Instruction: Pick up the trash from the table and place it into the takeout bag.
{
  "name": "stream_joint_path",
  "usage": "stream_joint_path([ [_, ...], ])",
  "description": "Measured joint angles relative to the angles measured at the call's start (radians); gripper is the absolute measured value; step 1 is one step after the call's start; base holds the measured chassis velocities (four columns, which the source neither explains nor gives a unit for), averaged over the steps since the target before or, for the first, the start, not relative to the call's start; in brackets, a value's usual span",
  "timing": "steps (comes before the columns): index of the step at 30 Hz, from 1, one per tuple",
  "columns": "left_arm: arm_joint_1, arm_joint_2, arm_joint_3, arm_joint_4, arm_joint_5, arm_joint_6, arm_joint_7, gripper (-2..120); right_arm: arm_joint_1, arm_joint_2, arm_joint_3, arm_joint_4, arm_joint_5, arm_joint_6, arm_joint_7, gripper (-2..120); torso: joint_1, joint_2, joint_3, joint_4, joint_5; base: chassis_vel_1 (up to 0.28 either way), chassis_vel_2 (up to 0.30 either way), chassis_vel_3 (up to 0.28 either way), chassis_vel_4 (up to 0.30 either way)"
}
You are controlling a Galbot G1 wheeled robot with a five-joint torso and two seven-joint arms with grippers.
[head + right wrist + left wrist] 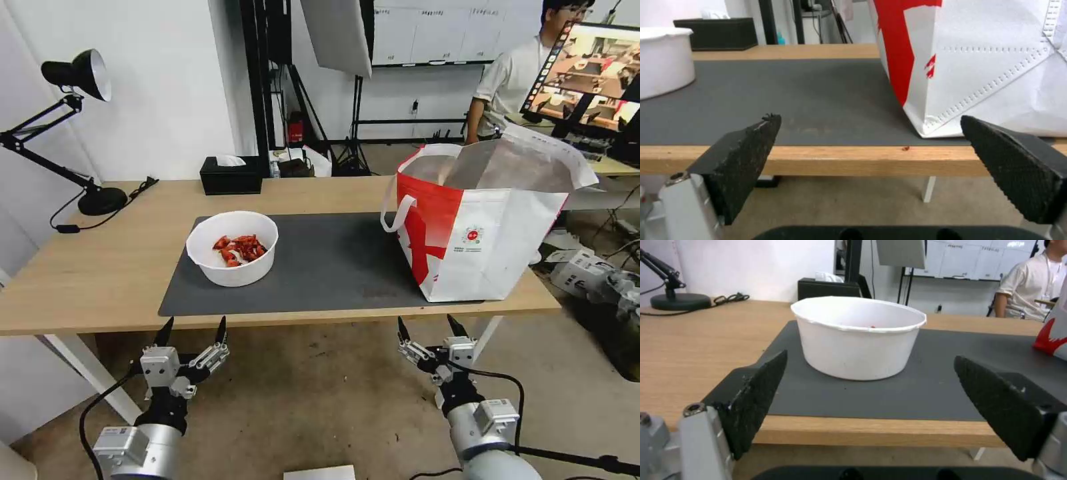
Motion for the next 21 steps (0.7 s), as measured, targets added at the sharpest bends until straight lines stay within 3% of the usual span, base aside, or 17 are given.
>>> stream_joint_path([
  [21,-0.012,0.005,0.000,0.009,-0.006,0.001,0.000,100,0.001,-0.010,0.007,-0.010,-0.024,0.005,-0.016,100,0.000,0.000,0.000,0.0000,0.0000,0.000,0.000,0.000,0.000],
])
